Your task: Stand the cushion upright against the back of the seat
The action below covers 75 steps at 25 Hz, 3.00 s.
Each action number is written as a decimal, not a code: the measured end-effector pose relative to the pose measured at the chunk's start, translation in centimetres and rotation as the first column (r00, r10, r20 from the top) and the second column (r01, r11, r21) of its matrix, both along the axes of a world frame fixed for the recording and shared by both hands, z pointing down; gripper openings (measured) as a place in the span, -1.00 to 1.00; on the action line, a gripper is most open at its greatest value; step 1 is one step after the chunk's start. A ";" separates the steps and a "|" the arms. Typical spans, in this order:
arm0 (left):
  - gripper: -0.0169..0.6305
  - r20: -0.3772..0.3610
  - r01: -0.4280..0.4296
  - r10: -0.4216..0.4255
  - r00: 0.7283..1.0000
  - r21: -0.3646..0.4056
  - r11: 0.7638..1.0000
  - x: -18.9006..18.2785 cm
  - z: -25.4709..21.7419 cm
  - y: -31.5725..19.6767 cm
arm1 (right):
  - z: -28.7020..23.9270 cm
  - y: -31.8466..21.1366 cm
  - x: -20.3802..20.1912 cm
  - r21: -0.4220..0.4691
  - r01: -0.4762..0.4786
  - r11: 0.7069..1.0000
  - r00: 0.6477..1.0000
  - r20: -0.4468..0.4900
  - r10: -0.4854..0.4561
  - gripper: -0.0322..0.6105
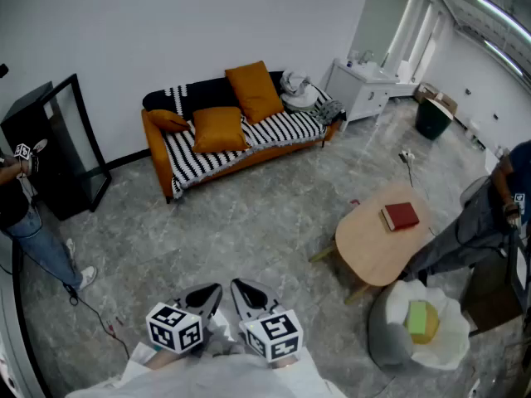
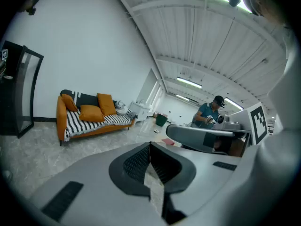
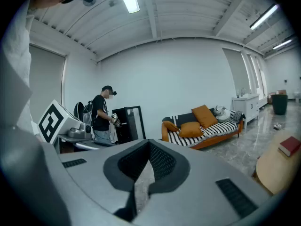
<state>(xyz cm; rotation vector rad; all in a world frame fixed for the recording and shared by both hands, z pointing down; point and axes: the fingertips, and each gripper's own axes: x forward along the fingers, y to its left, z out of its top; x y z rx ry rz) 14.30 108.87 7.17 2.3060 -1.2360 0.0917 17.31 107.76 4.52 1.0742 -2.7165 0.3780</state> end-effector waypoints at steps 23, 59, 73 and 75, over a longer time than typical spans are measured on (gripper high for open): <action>-0.92 -0.045 0.009 -0.009 0.999 -0.011 1.000 -0.8 0.3 -0.4 | -0.2 -0.4 0.7 0.005 -0.052 0.999 0.996 0.078 0.052 -0.86; -0.92 -0.027 -0.061 0.062 0.998 0.058 0.996 -7.0 -0.5 -27.6 | 0.6 -28.0 -6.8 0.021 -0.085 0.996 0.996 0.043 0.084 -0.86; -0.92 -0.094 -0.082 0.081 0.992 -0.013 0.997 -10.5 1.2 -37.8 | 3.1 -37.3 -10.2 -0.056 -0.130 0.990 0.991 -0.024 0.129 -0.86; -0.92 -0.097 -0.075 0.073 0.993 -0.011 0.997 -10.8 1.6 -39.3 | 3.5 -38.9 -10.8 -0.048 -0.111 0.993 0.994 -0.021 0.110 -0.86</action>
